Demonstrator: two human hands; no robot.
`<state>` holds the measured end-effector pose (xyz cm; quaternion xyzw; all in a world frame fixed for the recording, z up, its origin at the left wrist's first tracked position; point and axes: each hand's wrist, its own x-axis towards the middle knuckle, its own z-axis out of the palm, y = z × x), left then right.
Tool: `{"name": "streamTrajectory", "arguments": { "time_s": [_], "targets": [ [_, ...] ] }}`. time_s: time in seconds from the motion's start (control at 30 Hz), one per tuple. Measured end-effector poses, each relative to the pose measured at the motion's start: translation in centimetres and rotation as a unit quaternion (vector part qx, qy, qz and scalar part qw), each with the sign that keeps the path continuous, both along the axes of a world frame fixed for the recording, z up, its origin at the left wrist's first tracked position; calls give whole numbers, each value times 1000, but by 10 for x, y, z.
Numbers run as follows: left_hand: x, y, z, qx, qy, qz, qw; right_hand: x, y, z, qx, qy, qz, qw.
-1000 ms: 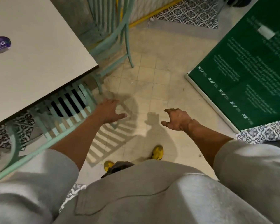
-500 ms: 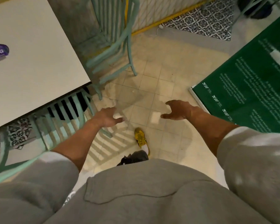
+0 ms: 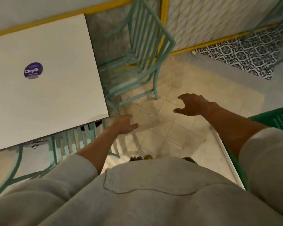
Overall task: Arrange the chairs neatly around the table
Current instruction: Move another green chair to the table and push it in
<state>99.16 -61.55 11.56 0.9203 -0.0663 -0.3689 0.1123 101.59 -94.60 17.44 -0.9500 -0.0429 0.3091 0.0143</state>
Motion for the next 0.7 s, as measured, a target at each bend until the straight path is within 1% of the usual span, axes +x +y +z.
{"name": "streamTrajectory", "arguments": {
  "time_s": [0.13, 0.27, 0.37, 0.4, 0.5, 0.6, 0.7],
  "targets": [
    [42, -10, 3, -20, 18, 67, 997, 83, -7, 4, 7, -5, 66, 998],
    [97, -38, 10, -18, -3, 126, 992, 171, -28, 6, 18, -26, 122, 992],
    [144, -71, 20, -47, -41, 159, 985, 235, -51, 16, 16, -37, 161, 986],
    [159, -83, 23, -44, -50, 166, 984, 255, -61, 20, 18, -38, 179, 983],
    [207, -128, 32, -32, -41, 219, 974, 314, -95, 29, 13, -35, 212, 976],
    [253, -173, 35, -81, -57, 266, 959, 370, -122, 34, -4, -50, 238, 970],
    [287, -207, 37, -107, -44, 279, 953, 411, -137, 38, -14, -46, 263, 964]
  ]
}}
